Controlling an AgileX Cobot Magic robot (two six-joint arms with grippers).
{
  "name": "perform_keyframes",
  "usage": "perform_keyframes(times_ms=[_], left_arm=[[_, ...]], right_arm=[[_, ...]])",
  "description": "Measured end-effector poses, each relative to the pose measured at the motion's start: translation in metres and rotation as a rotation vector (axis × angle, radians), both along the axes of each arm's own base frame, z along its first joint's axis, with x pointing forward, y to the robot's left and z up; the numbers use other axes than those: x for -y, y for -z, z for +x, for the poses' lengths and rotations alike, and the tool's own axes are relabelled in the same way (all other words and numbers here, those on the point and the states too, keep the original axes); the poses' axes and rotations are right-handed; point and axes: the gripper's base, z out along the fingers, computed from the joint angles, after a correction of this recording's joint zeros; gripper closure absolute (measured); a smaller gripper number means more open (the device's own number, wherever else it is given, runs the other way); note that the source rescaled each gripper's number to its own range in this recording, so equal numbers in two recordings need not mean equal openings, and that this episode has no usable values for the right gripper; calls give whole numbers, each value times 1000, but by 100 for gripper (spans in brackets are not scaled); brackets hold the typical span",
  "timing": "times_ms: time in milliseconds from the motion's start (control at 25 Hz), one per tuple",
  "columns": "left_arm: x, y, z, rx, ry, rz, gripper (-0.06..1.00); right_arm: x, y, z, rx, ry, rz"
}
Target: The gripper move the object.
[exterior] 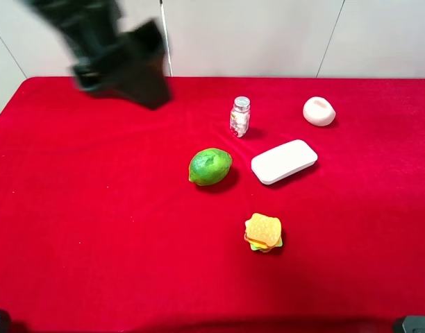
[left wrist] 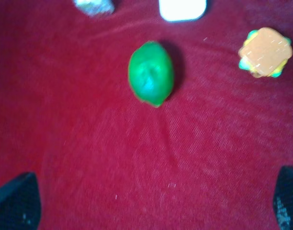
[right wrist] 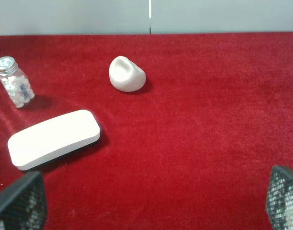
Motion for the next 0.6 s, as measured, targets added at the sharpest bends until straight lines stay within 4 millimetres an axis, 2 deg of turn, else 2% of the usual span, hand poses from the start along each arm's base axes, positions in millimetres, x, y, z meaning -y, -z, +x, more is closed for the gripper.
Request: perform_keyframes(times_ms=[200, 440, 600], left_arm=[[-46, 8, -24, -1, -120, -34, 3], [-95, 41, -53, -50, -254, -57, 3], [-124, 73, -70, -80, -320, -49, 3]], right_arm=[[0, 0, 0, 0, 0, 0], [0, 0, 0, 0, 0, 0], [0, 0, 0, 0, 0, 0]])
